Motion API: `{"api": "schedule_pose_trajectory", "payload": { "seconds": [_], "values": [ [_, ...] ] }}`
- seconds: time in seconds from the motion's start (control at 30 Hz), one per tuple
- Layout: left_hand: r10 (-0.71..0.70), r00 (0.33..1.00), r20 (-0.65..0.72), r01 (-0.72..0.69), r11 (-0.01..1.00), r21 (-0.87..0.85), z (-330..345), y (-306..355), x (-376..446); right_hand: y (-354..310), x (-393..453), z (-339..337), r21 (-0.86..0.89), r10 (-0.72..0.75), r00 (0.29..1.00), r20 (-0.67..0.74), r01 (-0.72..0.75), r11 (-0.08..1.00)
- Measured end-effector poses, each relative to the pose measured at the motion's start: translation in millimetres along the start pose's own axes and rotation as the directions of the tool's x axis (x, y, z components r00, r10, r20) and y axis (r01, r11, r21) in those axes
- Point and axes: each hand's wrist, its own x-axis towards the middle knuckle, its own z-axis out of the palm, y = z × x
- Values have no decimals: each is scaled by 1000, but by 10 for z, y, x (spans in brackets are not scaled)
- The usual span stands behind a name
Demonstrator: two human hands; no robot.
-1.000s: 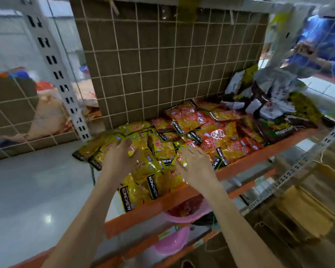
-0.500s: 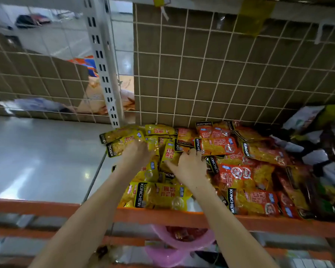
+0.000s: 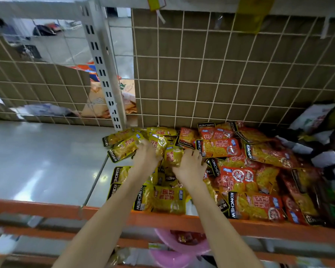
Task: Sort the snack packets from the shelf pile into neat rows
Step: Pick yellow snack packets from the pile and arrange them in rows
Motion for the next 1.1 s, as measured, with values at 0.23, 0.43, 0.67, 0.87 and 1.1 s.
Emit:
{"api": "schedule_pose_trajectory", "payload": {
  "seconds": [0.23,0.43,0.67,0.87,1.1],
  "values": [
    [64,994,-87,-81,974,-212,78,-88,-54,34,-59,-19,159,-55,998,11,52,986],
    [13,992,-124,-82,818,-570,-4,-185,-14,51,-96,-83,645,-39,999,-24,45,763],
    [-15,989,-146,-116,524,-843,-249,-242,0,-14,-105,-383,861,38,995,-89,58,504],
    [23,995,-102,-103,375,-921,-362,-273,-190,95,-221,-564,918,40,993,-108,84,388],
    [15,1000,-25,-29,305,-952,-250,-251,-590,270,-413,-445,952,35,999,-9,-2,307]
  ]
}}
